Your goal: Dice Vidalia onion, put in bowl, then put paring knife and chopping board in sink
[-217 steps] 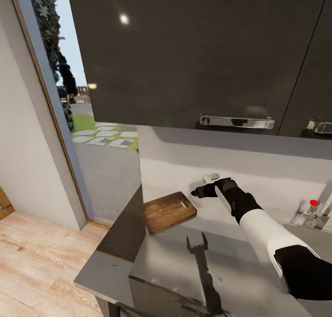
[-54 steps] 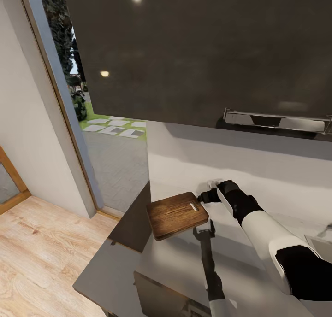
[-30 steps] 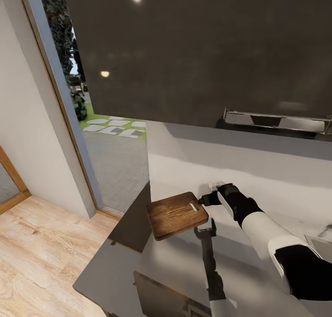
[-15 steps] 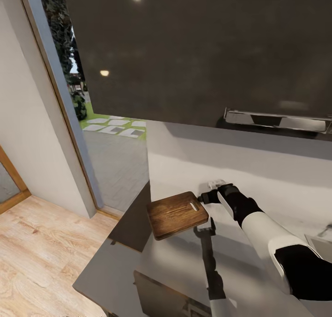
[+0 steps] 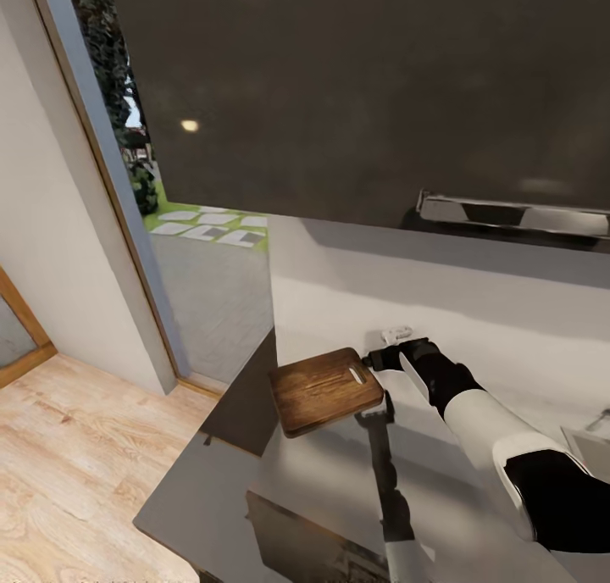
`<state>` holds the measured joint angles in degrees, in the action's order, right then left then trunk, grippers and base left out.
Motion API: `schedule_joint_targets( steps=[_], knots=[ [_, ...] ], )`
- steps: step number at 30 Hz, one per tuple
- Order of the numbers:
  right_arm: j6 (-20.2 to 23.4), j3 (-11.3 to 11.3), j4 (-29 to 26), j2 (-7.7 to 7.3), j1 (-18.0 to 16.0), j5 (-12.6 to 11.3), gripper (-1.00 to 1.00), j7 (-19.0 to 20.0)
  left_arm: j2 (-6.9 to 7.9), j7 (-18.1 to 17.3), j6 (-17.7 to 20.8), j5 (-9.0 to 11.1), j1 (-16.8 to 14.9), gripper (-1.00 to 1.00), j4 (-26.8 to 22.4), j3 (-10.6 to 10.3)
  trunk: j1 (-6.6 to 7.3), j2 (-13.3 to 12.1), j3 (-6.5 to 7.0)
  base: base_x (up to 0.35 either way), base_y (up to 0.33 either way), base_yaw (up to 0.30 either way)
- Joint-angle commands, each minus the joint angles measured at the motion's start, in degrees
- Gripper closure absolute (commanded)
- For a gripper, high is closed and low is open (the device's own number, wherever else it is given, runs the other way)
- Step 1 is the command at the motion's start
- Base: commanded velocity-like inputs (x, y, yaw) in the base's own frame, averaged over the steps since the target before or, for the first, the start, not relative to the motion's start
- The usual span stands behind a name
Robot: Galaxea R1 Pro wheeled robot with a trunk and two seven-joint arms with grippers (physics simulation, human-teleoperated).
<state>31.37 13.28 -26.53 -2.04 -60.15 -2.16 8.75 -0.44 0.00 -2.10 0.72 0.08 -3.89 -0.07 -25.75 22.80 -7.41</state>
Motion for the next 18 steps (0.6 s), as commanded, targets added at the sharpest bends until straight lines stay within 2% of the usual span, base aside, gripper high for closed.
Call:
schedule_joint_targets(
  steps=[1, 18],
  knots=[
    [0.3, 0.3, -0.1, -0.07, 0.0, -0.2, -1.00, 0.0, 0.00, 0.0, -0.1, 0.1, 0.0, -1.00, -0.1, 0.0, -0.03, 0.1, -0.20, 0.000, 0.000, 0.000],
    [0.3, 0.3, -0.1, -0.07, 0.0, -0.2, -1.00, 0.0, -0.09, 0.0, -0.1, 0.1, 0.0, -1.00, -0.1, 0.0, -0.03, 0.1, -1.78, 0.000, 0.000, 0.000]
  ],
)
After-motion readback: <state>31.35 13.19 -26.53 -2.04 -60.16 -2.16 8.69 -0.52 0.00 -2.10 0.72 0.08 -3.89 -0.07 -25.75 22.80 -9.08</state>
